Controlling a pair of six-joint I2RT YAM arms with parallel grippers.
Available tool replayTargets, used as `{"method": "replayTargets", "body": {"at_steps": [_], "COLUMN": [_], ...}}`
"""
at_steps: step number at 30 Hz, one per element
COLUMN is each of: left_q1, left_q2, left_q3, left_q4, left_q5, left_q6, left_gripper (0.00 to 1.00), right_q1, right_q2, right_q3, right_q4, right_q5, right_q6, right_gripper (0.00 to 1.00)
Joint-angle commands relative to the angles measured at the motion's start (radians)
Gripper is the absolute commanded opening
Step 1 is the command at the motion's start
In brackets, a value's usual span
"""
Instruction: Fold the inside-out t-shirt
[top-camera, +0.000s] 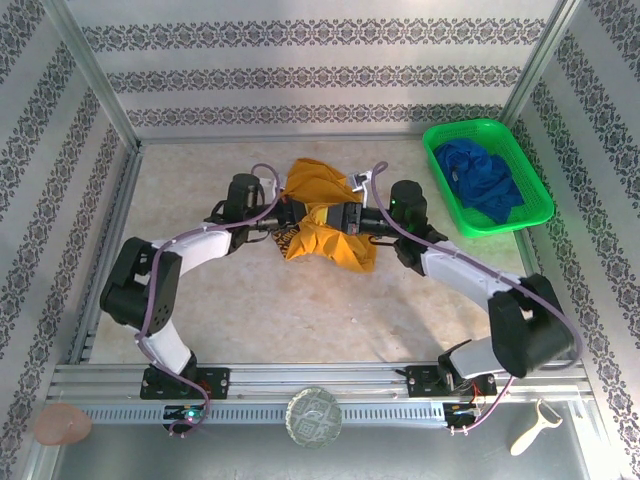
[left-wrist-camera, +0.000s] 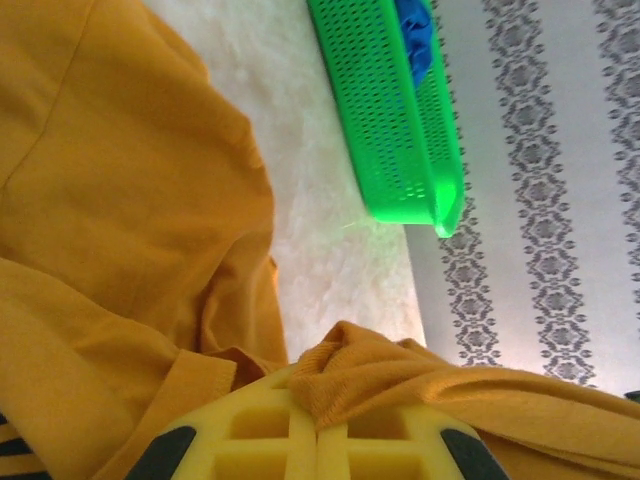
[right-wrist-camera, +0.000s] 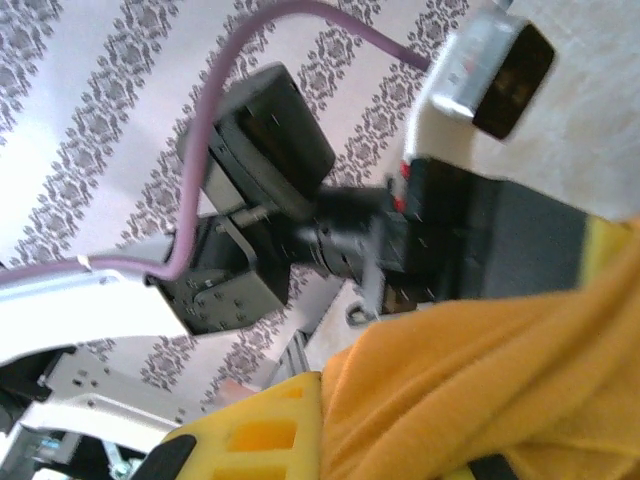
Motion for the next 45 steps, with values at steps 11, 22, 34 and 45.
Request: {"method": "replayTargets", "body": {"at_steps": [11, 22, 34, 45], "left_q1": [0.092, 0.054, -0.086, -0.098], "left_q2": [-0.344, -0.479, -0.350, -0.271], "left_q3": [-0.200, -0.165, -0.072, -0.019], "left_q4": [-0.219, -0.187, -0.114, -0.073], "left_q5": [-0.169, -0.109, -0.231, -0.244], "left_q6": [-0.010, -0.204, -0.296, -0.306], "left_gripper": [0.55, 0.62, 0.61, 0.45], "right_q1": [-0.081, -0.076, -0.060, -0.058], "right_q2": [0.053, 0.085, 0.093, 0.089], "right_q3": [-0.099, -0.113, -0.121, -0.132], "right_q4": [0.452, 0.457, 0.457, 0.456], "right_q5": [0.017, 0.031, 0.041, 0.037], "right_q6": [0.180, 0.178, 0.177, 0.173], "right_gripper": [0.00, 0.00, 0.00, 0.00]}}
